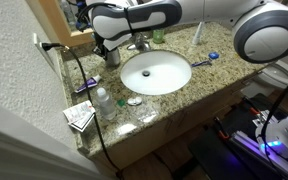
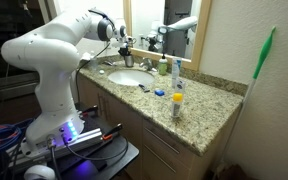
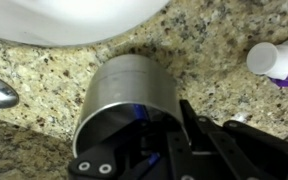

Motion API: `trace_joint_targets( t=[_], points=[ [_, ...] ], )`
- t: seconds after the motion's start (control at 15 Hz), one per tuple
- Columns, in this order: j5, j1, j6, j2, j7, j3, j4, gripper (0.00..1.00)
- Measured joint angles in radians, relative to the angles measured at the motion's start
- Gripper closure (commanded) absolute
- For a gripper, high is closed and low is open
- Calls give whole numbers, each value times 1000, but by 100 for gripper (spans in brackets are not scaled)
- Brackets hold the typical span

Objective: Pick up the cup and put it on the left side of the counter

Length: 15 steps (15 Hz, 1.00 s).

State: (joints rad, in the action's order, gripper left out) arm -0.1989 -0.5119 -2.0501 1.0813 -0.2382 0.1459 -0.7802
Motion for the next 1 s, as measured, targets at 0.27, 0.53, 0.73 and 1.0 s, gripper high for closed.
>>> trace_joint_targets(
  t=[0.27,0.53,0.73,1.0],
  points=[
    [0,14,-8,-5,-26,-4,2,29],
    [15,20,-17,-78,-31,11,-1,2],
    [41,22,-14,-180,-31,40,-33,0],
    [82,42,-15,-327,-31,67,-135,0]
  ],
)
